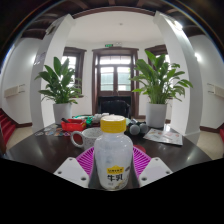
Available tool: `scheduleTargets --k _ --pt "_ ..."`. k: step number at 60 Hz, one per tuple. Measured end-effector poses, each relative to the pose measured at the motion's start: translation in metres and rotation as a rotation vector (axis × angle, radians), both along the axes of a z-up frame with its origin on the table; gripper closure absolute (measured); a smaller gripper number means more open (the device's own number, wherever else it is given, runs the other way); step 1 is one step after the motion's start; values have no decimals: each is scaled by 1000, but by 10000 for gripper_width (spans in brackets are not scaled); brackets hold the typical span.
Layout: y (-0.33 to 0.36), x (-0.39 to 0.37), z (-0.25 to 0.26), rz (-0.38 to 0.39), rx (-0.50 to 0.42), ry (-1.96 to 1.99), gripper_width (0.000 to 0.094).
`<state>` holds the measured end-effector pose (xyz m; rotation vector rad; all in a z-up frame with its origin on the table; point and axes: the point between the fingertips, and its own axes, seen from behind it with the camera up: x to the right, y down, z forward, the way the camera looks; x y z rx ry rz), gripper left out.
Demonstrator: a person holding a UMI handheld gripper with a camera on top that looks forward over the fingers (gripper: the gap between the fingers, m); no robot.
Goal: Pour water
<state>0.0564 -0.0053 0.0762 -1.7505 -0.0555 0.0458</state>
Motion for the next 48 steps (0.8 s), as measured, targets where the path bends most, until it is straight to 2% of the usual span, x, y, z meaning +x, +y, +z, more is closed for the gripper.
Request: scheduleTargets --k 5,7,8,24,29,35,48 --pt "1 0 1 -13 7 -12 508" --pt "0 1 1 -15 10 -20 499" --pt "0 0 2 -15 12 -23 532" --pt "0 0 1 -10 -19 -36 533" --pt "2 1 5 36 -40 -79 532" --pt "11 17 15 84 -57 -265 526" --pt "71 63 37 91 -68 -841 525"
